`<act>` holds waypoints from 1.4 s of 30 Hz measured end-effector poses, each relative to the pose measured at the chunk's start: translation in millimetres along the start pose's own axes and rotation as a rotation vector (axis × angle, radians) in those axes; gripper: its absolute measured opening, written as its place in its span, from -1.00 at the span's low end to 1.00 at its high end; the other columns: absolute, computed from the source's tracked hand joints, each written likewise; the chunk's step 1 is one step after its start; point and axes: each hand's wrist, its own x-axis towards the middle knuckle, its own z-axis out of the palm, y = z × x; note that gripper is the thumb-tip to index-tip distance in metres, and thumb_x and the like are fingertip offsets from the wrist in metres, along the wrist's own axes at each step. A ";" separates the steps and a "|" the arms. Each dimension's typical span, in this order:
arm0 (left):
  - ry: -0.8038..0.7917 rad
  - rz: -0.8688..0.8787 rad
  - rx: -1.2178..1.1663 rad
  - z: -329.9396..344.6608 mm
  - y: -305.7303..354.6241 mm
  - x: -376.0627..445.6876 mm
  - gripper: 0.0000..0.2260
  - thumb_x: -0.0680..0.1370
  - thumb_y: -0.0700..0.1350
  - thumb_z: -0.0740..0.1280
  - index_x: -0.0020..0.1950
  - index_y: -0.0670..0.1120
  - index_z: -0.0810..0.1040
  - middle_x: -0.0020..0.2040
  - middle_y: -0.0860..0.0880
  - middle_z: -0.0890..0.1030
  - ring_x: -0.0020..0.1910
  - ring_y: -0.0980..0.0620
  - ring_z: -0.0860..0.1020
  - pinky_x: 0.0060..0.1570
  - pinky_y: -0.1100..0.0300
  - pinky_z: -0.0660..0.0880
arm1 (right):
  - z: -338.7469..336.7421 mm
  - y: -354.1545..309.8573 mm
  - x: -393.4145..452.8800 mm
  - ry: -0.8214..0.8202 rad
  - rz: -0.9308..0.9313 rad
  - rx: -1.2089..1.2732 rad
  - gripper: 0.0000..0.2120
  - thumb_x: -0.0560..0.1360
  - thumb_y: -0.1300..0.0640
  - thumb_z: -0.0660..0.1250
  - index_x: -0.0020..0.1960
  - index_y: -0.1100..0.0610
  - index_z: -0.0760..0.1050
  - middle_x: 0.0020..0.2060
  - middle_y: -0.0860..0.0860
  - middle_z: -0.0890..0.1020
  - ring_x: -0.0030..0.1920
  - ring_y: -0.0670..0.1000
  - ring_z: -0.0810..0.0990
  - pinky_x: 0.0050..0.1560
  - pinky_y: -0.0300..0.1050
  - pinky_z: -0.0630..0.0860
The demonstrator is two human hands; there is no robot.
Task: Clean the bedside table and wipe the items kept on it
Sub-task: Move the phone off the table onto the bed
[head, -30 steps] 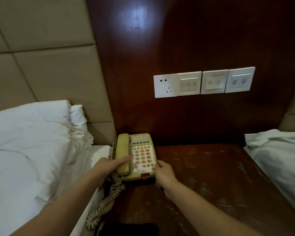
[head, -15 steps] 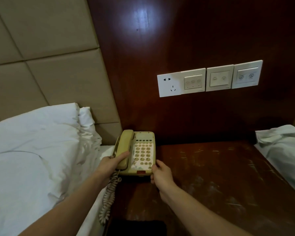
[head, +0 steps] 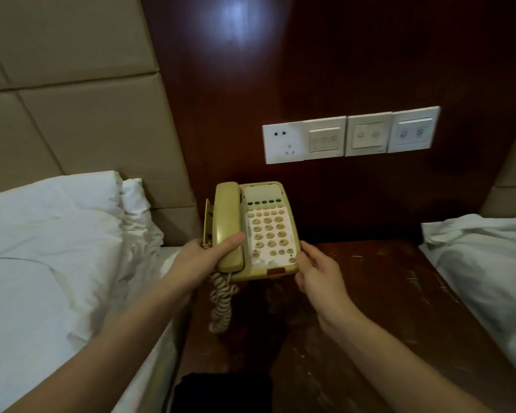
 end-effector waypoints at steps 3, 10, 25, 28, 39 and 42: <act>-0.076 0.039 0.039 42.0 28.3 -10.8 -0.57 0.39 0.31 0.49 -0.01 0.00 0.56 -0.10 0.05 0.68 -0.12 0.12 0.65 -0.25 0.26 0.50 | -52.6 -22.3 -22.0 0.068 -0.044 -0.029 -0.63 0.69 0.14 0.11 0.49 0.04 0.33 -0.17 -0.14 0.53 -0.31 -0.23 0.49 -0.35 -0.42 0.44; -0.316 0.095 0.037 172.5 59.0 -31.2 -0.48 0.33 0.35 0.52 0.10 0.04 0.60 0.00 0.06 0.70 0.01 0.09 0.66 0.04 0.15 0.58 | -182.9 -37.8 -62.8 0.336 -0.113 -0.077 -0.70 0.68 0.21 0.13 0.36 0.08 0.47 -0.48 -0.17 0.53 -0.52 -0.19 0.36 -0.52 -0.37 0.28; -0.400 0.085 -0.005 413.9 109.1 -25.5 -0.09 0.18 0.52 0.47 0.38 -0.01 0.55 0.25 0.02 0.63 0.26 -0.04 0.57 0.25 0.04 0.50 | -387.4 -33.8 -36.0 0.662 -0.055 -0.049 -0.70 0.68 0.21 0.09 0.28 0.13 0.54 -0.40 -0.05 0.39 -0.43 -0.10 0.24 -0.40 -0.20 0.17; -0.369 0.087 0.009 445.3 108.5 -11.7 0.13 -0.05 0.64 0.37 0.39 0.05 0.54 0.23 0.03 0.66 0.24 -0.05 0.60 0.31 -0.06 0.52 | -402.8 -26.4 -19.9 0.701 0.006 0.006 -0.69 0.69 0.19 0.09 0.29 0.21 0.54 -0.40 -0.10 0.41 -0.41 -0.10 0.29 -0.43 -0.26 0.23; -0.360 -0.002 0.103 480.1 99.8 -4.0 0.02 0.24 0.55 0.41 0.48 -0.11 0.45 0.36 -0.04 0.56 0.32 -0.09 0.54 0.30 0.08 0.48 | -456.7 3.3 25.9 0.721 0.019 -0.072 -0.71 0.67 0.09 0.15 0.21 0.14 0.60 0.05 0.05 0.67 0.01 0.04 0.60 -0.11 -0.15 0.46; -0.337 -0.033 0.163 490.2 96.4 -2.5 -0.05 0.39 0.46 0.39 0.54 -0.16 0.28 0.42 -0.09 0.46 0.37 -0.12 0.49 0.18 0.09 0.43 | -471.0 10.9 35.9 0.728 0.019 -0.186 -0.69 0.65 0.10 0.14 0.26 0.09 0.59 0.12 0.05 0.65 0.08 0.03 0.58 -0.01 -0.07 0.53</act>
